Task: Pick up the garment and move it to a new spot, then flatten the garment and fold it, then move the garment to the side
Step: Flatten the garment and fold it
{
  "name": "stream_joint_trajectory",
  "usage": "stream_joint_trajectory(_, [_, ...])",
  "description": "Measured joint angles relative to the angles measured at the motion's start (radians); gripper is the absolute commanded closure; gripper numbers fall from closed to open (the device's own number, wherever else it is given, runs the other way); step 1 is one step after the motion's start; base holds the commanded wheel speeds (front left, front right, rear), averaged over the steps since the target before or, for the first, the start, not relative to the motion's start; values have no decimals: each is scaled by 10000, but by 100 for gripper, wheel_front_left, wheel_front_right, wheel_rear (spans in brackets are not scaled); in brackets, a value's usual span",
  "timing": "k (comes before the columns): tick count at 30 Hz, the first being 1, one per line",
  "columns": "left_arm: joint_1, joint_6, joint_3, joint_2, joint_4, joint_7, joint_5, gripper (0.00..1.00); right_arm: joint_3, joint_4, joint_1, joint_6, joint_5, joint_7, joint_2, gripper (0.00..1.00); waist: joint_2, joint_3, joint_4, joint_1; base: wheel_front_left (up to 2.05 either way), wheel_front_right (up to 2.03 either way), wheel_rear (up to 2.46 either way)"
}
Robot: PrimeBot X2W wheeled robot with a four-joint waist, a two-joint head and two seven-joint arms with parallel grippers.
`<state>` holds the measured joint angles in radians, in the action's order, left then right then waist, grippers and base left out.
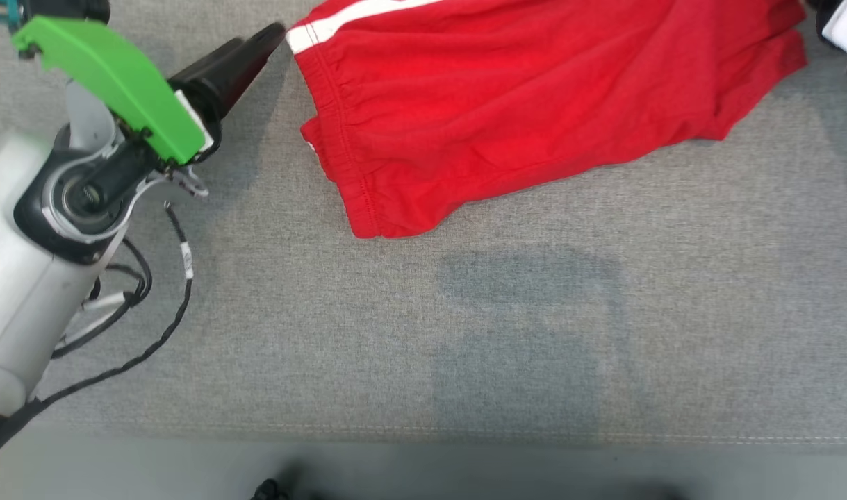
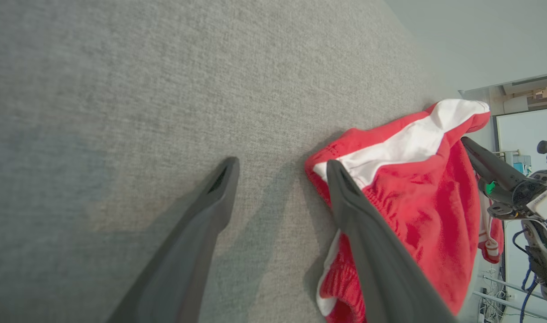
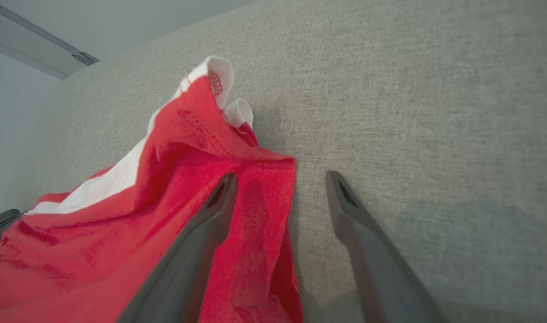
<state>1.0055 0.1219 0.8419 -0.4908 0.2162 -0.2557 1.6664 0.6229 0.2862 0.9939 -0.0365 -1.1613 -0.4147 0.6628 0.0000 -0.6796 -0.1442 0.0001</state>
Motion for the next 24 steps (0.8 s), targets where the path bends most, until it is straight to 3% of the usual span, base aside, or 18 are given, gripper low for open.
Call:
stream_joint_trajectory(3, [-400,0,12,-115,203,334,-117,0,4,299,-421,48,-12,140,17,0,0,384,44,0,0,0,0])
stream_joint_trajectory(13, [-1981,-182,10,-173,171,1218,-23,0,324,558,-1677,719,-477,360,-307,0,0,1749,151,0,0,0,0])
stream_joint_trajectory(19, [-2587,-263,71,288,-337,1392,242,0,477,560,-2065,786,-623,228,-282,0,0,2410,142,-1,0,0,0])
stream_joint_trajectory(24, [-2719,-257,130,332,-428,1425,531,0,686,545,-2045,775,-614,-15,-387,0,0,2436,78,-1,0,0,0])
